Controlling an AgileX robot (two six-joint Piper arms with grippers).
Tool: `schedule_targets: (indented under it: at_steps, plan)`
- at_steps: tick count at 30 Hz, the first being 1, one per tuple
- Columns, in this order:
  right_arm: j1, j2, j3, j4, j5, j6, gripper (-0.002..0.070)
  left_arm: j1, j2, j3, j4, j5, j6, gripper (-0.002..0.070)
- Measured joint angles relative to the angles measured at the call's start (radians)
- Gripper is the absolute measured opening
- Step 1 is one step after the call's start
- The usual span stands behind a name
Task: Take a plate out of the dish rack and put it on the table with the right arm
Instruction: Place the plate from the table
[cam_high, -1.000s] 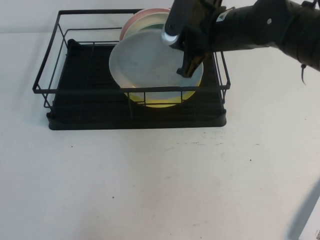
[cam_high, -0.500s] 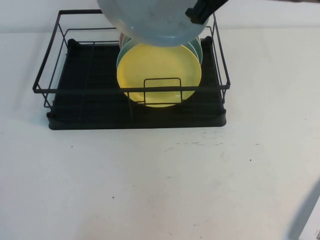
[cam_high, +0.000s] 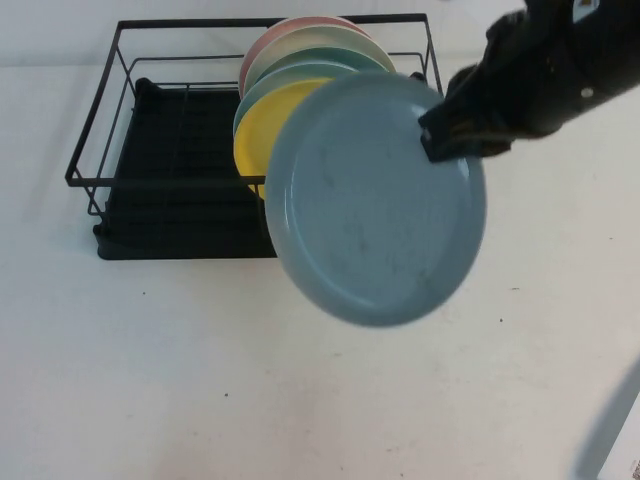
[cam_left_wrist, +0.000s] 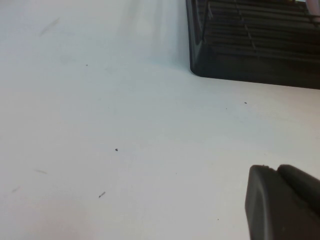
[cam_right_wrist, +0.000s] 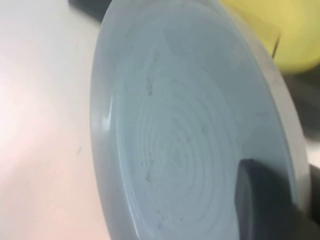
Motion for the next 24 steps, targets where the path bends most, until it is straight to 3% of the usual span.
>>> schedule_targets:
  at_steps: [5,13,19,24]
  plan:
    - [0.048,-0.044,0.204,0.000,-0.060,0.137,0.0076,0.000,0.000,0.000,0.000,0.000,0.000,-0.0003]
    - [0.120,-0.073,0.527,0.057,-0.360,0.306,0.0076,0.000,0.000,0.000,0.000,0.000,0.000,-0.0003]
    - [0.122,-0.028,0.592,0.164,-0.611,0.324,0.0076,0.000,0.000,0.000,0.000,0.000,0.000,-0.0003]
    - [0.122,0.057,0.595,0.258,-0.681,0.324,0.0076,0.000,0.000,0.000,0.000,0.000,0.000,-0.0003]
